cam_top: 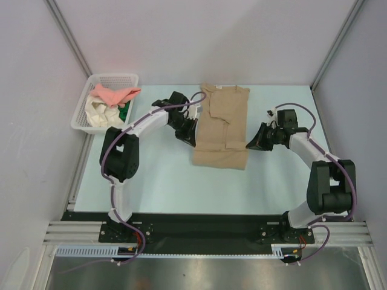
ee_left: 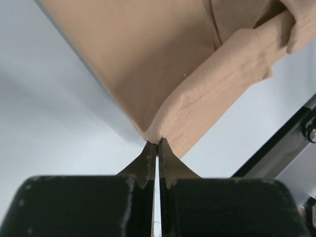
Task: Fold and stack the t-shirts
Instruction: Fold the tshirt
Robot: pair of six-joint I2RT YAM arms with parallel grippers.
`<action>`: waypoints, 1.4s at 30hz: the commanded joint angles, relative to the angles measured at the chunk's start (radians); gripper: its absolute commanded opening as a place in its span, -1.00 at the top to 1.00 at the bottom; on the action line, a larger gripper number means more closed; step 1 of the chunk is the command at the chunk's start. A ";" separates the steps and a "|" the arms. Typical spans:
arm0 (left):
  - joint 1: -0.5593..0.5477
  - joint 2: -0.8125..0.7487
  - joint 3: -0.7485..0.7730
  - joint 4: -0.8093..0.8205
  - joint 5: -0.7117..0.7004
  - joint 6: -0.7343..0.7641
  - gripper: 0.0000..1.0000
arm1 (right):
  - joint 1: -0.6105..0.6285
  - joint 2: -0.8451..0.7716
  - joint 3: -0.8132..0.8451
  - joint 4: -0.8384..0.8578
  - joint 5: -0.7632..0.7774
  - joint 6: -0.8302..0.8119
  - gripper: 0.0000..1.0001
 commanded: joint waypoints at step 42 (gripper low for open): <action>0.096 0.014 -0.072 -0.118 0.198 0.015 -0.67 | 0.011 0.096 -0.050 0.000 -0.072 -0.090 -0.18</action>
